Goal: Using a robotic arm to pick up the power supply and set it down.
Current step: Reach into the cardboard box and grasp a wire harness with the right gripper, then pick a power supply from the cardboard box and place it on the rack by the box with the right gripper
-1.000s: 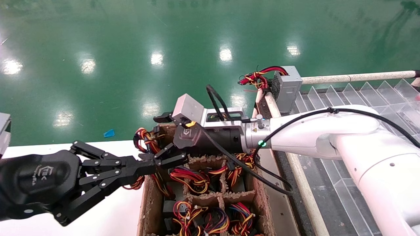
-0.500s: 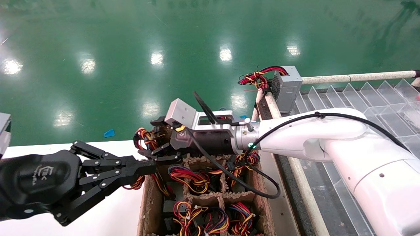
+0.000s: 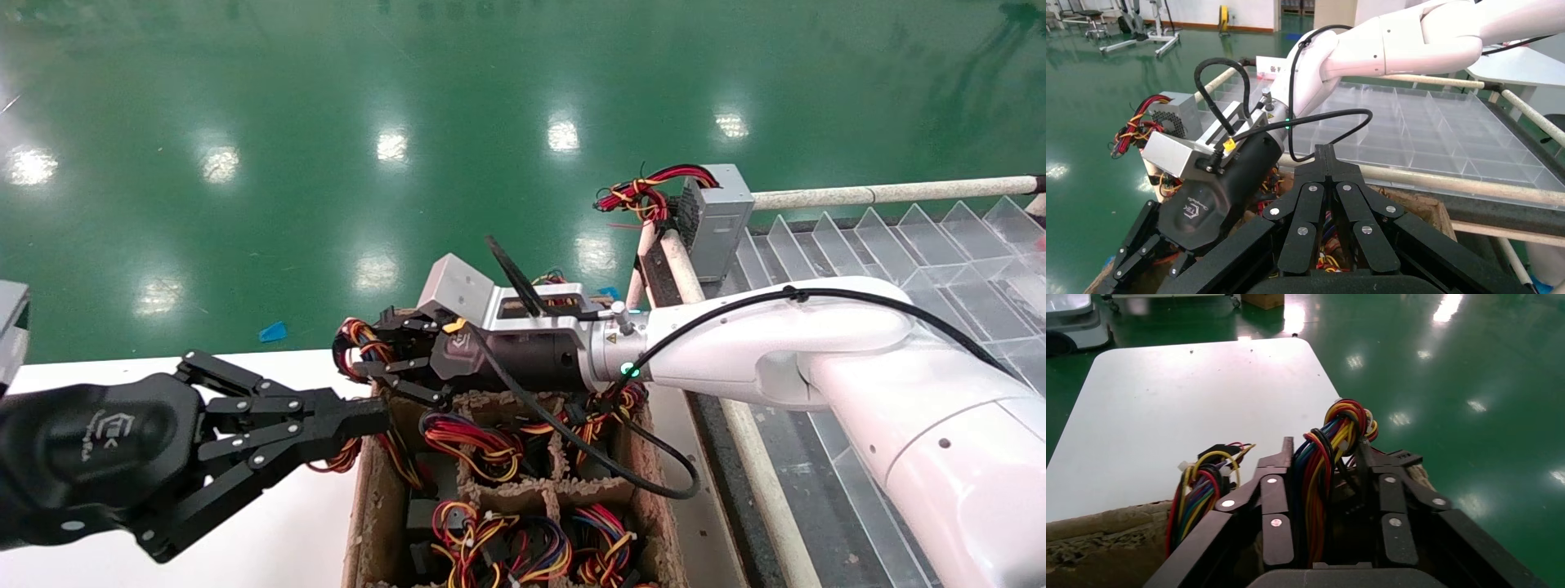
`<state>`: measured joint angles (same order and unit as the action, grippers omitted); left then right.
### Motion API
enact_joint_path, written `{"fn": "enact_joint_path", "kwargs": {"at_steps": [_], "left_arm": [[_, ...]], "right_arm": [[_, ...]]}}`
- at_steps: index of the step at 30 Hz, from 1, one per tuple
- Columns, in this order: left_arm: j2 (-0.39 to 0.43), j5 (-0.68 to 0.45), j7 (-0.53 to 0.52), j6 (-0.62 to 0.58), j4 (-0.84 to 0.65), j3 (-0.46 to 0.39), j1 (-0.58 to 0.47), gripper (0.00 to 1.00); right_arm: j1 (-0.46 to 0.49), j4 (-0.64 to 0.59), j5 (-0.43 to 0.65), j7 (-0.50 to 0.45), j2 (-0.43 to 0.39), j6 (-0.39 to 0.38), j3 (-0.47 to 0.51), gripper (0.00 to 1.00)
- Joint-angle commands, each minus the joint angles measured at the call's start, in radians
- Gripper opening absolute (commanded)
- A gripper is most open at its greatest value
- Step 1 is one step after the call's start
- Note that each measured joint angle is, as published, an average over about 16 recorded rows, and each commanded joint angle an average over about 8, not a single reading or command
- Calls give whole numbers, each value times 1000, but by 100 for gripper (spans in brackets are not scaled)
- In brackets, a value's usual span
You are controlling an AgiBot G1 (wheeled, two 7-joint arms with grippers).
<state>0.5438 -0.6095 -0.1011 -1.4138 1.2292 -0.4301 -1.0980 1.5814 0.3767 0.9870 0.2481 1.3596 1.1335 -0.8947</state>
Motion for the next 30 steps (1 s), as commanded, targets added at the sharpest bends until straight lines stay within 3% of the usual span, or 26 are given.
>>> {"fn": "enact_joint_path", "kwargs": {"at_steps": [1, 16, 30], "left_arm": [[0, 0, 0, 0, 0, 0, 0, 0], [0, 0, 0, 0, 0, 0, 0, 0], [0, 0, 0, 0, 0, 0, 0, 0]], "right_arm": [[1, -7, -12, 1, -1, -1, -10, 0], [34, -61, -91, 42, -7, 44, -37, 0], [149, -98, -137, 107, -20, 168, -36, 0]]}}
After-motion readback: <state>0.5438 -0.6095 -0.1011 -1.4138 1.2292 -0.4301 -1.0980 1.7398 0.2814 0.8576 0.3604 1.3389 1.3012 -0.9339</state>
